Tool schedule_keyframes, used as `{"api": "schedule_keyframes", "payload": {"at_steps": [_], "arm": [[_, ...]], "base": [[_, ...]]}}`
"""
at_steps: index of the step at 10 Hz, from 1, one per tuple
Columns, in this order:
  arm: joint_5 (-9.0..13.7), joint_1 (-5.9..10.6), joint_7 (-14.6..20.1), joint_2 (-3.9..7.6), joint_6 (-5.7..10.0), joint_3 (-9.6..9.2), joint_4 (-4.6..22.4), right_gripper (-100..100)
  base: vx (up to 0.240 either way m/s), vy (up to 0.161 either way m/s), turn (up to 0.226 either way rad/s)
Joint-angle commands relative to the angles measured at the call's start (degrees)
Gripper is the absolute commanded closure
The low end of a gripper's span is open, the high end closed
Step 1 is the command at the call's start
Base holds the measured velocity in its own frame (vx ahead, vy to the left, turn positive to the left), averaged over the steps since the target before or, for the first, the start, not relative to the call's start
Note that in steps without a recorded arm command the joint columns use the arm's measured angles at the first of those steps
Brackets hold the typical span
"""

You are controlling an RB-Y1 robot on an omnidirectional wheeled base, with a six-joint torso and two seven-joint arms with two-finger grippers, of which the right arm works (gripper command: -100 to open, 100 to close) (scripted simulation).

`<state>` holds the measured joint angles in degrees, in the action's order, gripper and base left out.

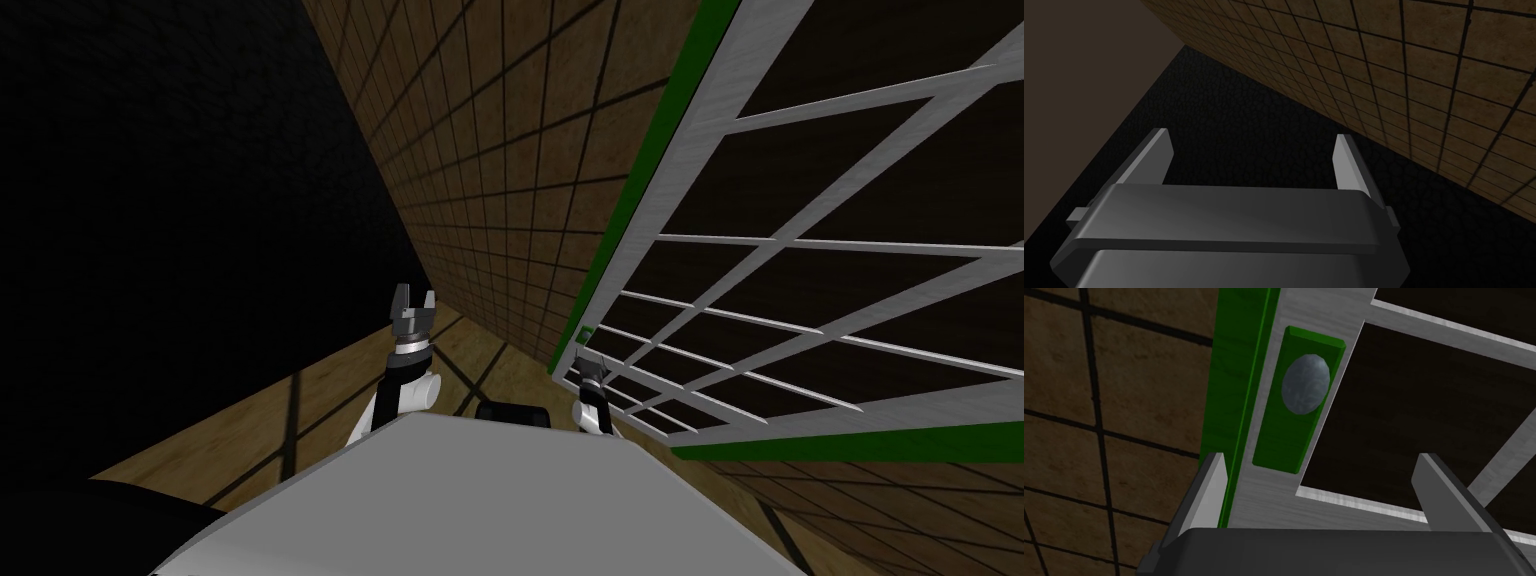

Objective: Pull the door open

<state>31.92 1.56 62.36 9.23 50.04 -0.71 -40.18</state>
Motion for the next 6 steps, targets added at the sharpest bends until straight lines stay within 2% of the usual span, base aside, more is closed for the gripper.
{"api": "schedule_keyframes", "payload": {"at_steps": [1,2,6], "arm": [[1.23,0.32,2.86,-0.16,-0.07,-0.54,0.14,-100],[1.23,0.32,3.35,-0.16,-0.07,-0.54,0.14,-100],[3.56,0.91,9.44,-0.47,-0.23,-1.54,0.31,-100]], "base": [[-0.046,-0.005,0.03],[-0.035,-0.008,0.011],[-0.041,-0.008,0.021]]}}
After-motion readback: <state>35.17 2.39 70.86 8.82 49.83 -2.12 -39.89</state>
